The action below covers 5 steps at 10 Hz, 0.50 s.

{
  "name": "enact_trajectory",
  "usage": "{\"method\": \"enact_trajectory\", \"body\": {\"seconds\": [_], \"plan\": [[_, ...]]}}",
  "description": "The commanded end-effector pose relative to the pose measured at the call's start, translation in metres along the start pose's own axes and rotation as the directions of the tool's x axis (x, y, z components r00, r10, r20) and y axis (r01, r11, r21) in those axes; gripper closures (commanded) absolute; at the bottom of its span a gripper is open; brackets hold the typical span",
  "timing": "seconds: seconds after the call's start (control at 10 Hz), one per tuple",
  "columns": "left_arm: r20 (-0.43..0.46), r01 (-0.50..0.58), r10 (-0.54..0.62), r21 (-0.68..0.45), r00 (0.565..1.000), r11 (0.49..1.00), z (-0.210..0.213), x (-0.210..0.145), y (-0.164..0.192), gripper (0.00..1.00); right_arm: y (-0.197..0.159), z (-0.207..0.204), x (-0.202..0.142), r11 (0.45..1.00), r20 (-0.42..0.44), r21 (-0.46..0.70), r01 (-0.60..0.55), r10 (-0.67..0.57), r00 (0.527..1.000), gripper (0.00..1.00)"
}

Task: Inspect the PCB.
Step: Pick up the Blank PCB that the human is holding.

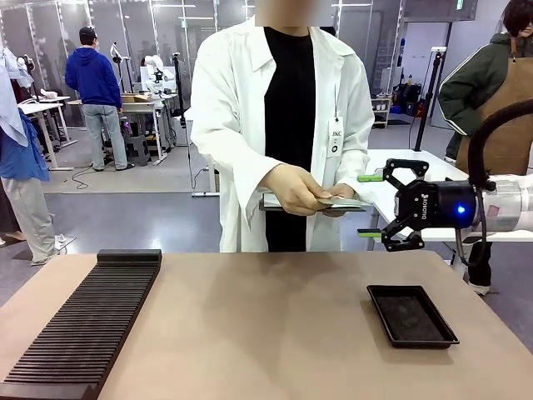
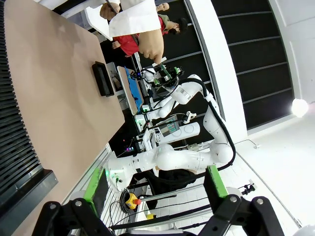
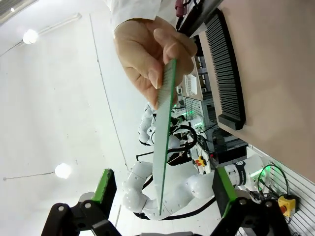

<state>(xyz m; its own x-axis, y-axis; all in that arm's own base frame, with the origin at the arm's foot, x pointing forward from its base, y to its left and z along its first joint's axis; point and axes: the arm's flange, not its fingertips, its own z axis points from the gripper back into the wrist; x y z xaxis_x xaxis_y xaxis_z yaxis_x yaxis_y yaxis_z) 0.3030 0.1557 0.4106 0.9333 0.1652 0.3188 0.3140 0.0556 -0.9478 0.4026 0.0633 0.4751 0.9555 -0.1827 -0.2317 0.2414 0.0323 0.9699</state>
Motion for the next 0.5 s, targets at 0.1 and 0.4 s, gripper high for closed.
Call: {"method": "enact_trajectory", "body": {"seconds": [0.1,0.4], "plan": [[-0.006,0.003,-0.003,0.002,1.000,1.000,0.000,0.000,-0.001,0.00,0.000,-0.014,-0.001,0.997,0.011,0.041,0.064,-0.065,0.998,0.15],[-0.006,0.003,-0.003,0.002,1.000,1.000,0.000,0.000,-0.001,0.00,-0.003,-0.022,0.001,0.994,0.006,0.064,0.092,-0.092,0.996,1.00]]}}
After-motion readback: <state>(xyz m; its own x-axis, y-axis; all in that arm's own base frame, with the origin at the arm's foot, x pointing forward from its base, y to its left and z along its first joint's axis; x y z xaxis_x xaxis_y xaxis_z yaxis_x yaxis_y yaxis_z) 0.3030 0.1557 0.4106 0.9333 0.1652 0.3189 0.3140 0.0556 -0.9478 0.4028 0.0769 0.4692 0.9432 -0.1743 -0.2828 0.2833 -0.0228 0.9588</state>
